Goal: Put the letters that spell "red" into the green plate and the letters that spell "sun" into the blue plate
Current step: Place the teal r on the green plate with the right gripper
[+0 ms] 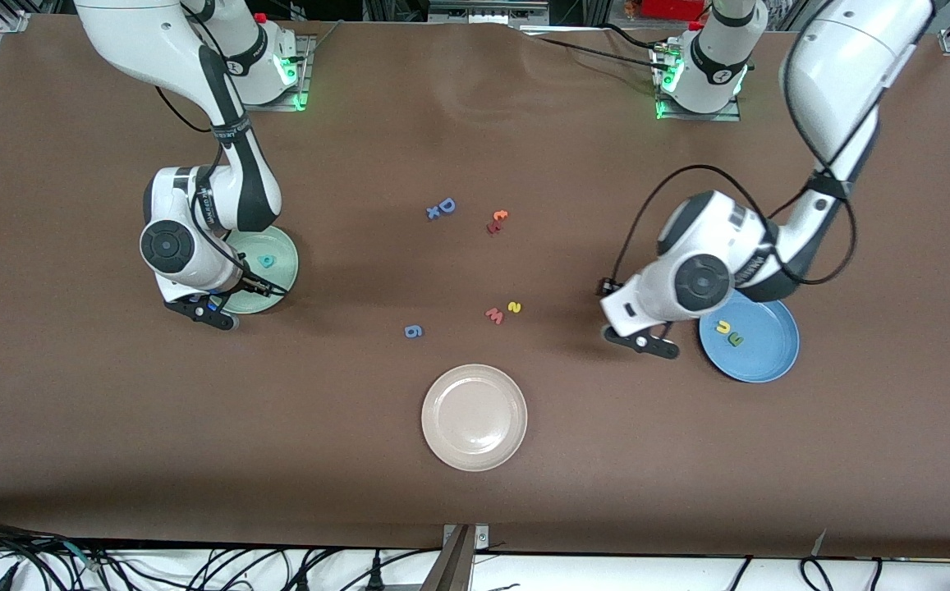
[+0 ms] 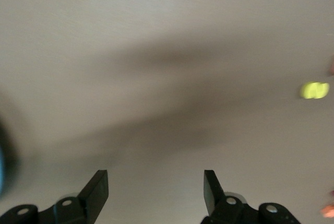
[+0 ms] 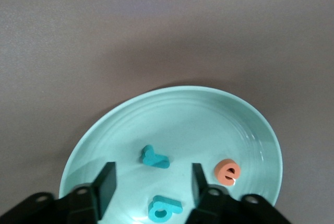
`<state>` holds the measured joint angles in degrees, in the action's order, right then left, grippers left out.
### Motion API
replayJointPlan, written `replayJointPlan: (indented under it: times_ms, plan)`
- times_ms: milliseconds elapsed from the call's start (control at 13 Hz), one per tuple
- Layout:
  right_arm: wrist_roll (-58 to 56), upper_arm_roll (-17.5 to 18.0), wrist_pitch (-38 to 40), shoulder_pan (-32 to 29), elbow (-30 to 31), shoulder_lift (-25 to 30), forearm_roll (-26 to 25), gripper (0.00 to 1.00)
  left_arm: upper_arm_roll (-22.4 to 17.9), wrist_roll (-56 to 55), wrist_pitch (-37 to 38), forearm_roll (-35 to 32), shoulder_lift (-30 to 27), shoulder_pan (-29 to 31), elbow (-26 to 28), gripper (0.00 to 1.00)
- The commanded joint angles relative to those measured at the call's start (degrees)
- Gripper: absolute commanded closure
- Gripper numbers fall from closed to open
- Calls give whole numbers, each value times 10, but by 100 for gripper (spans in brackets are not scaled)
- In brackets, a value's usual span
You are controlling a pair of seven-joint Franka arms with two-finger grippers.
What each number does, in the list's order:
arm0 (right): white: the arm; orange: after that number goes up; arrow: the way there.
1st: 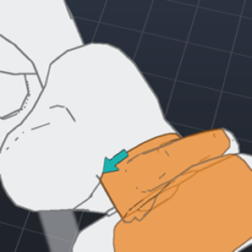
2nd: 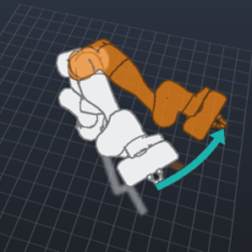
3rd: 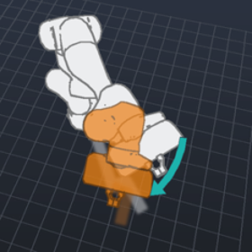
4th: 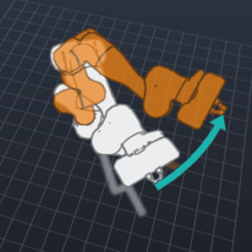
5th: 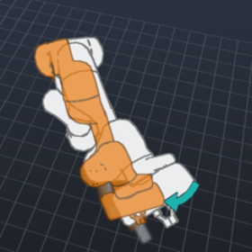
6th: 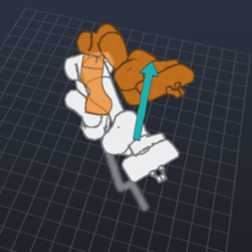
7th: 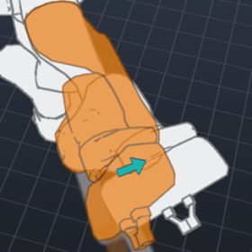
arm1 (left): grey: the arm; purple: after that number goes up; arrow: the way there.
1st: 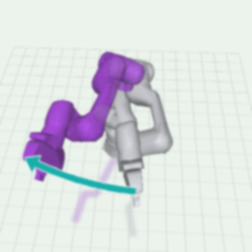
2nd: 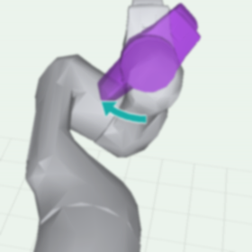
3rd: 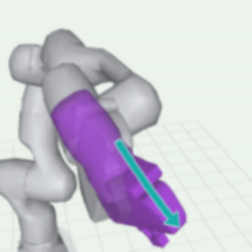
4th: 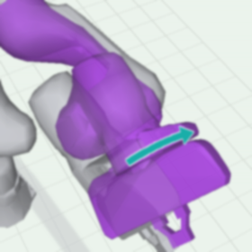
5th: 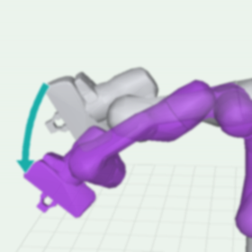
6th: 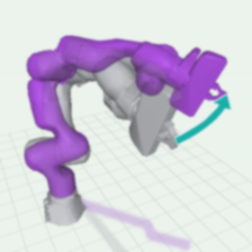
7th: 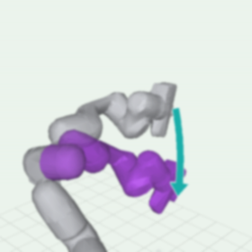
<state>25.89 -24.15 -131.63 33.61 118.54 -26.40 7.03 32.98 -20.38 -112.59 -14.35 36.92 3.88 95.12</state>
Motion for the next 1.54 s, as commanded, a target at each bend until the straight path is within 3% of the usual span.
replayJointPlan:
  times_ms: [0,384,691,998,1075,1228,1459]
  plan:
    - [-15,2,29,-3,-2,32,10,0,-3,-82,3,-9,2,-38,-10,10]
    - [-30,3,200,-2,-74,119,8,0,-4,-157,-83,-10,37,-84,-16,9]
    - [-105,-24,425,-3,-231,131,-2,0,-9,-168,-109,-16,50,-102,-16,9]
    - [-220,-75,521,-5,-317,138,-14,0,-48,-205,-159,-16,66,-158,-23,9]
    - [-225,-67,523,-20,-337,155,-16,0,-63,-205,-159,-16,72,-180,-41,9]
    - [-225,-11,517,-94,-336,181,-26,0,-104,-204,-160,-16,76,-223,-54,9]
    - [-225,241,491,-305,-321,210,-104,0,-129,-200,-161,-16,91,-244,-66,9]
